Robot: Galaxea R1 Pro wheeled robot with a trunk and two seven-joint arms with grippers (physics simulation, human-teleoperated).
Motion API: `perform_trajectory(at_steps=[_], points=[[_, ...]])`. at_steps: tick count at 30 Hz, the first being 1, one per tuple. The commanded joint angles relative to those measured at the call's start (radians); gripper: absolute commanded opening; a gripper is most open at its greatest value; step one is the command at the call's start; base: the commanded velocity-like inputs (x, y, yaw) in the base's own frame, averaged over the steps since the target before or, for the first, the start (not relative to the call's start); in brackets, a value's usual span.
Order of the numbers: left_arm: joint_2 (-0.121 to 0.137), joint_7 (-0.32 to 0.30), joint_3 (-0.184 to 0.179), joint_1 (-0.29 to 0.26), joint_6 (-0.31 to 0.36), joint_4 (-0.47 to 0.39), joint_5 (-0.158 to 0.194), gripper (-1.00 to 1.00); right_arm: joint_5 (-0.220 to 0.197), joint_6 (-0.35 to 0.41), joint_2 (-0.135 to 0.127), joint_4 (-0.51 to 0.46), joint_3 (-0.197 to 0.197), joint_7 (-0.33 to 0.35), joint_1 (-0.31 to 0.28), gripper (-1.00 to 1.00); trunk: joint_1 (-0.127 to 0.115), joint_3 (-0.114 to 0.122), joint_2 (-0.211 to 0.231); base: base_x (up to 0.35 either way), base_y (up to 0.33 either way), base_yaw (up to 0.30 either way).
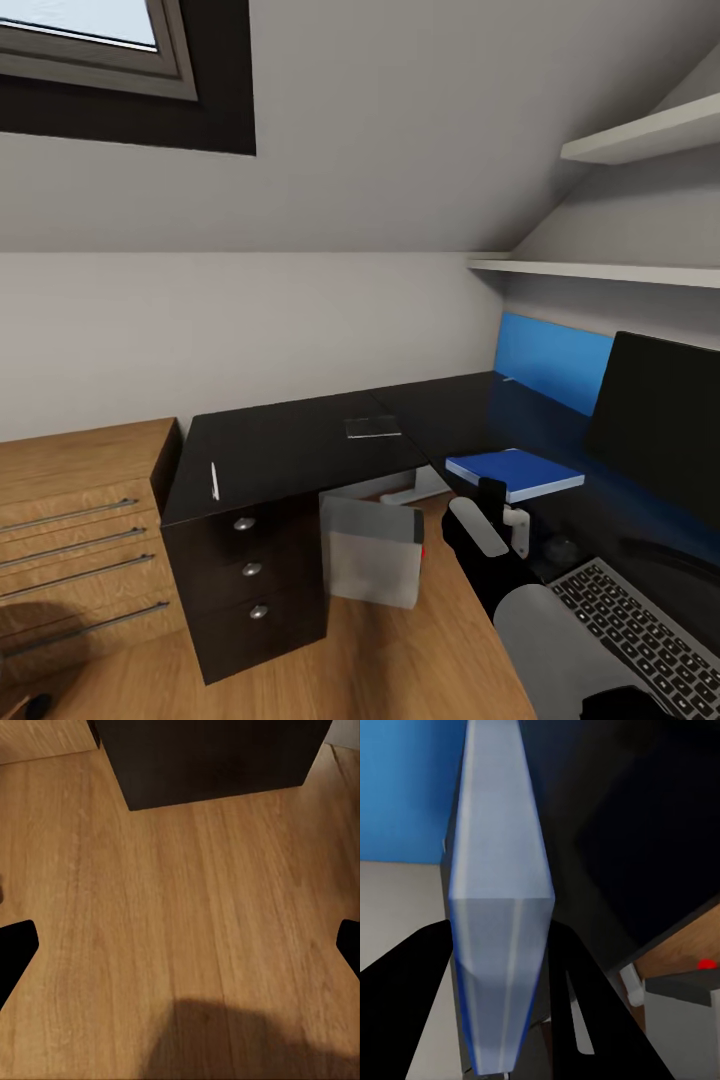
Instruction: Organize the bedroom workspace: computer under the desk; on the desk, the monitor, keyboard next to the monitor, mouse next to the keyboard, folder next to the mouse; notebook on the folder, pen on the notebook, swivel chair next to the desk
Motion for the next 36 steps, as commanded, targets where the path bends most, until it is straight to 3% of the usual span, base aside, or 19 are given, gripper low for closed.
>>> perform_trajectory(at_steps=[1,11,12,31,36], points=[[-0.001,0.003,0.005,-0.001,-0.003,0.0,-0.011,1.0,0.002,-0.003,-0.001,-0.001,0.003,-0.008,-0.001,-1.0,0.0,-0.001,-0.001,0.026,0.0,0.0],[-0.001,0.003,0.005,-0.001,-0.003,0.0,-0.011,1.0,0.002,-0.003,-0.001,-0.001,0.003,-0.008,-0.001,-1.0,0.0,-0.001,-0.001,0.004,0.0,0.0],[-0.001,0.003,0.005,-0.001,-0.003,0.0,-0.011,1.0,0.002,-0.003,-0.001,-0.001,0.003,-0.008,-0.001,1.0,0.0,-0.001,-0.001,0.0,0.0,0.0],[-0.001,0.001,0.005,-0.001,-0.003,0.0,-0.011,1.0,0.002,-0.003,-0.001,-0.002,0.004,-0.008,-0.001,1.0,0.0,-0.001,-0.001,0.0,0.0,0.0],[-0.001,0.0,0.005,-0.001,-0.003,0.0,-0.01,1.0,0.003,-0.003,-0.001,-0.003,0.006,-0.007,-0.001,1.0,0.0,-0.001,-0.001,-0.2,0.0,0.0]])
